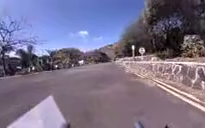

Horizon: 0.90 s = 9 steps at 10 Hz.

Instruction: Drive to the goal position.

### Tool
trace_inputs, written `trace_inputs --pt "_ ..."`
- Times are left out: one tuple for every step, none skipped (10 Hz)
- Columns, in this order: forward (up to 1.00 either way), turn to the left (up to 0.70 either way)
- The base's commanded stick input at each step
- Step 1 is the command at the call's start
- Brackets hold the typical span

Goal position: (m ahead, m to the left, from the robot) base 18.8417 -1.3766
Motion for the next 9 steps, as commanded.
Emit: trace_inputs --pt "0.50 0.00" --pt "0.50 0.00" --pt "0.50 0.00" --pt "0.50 0.00" --pt "0.50 0.00" --pt "0.50 0.00" --pt "0.50 0.00" --pt "0.50 -0.03" --pt "0.50 -0.05"
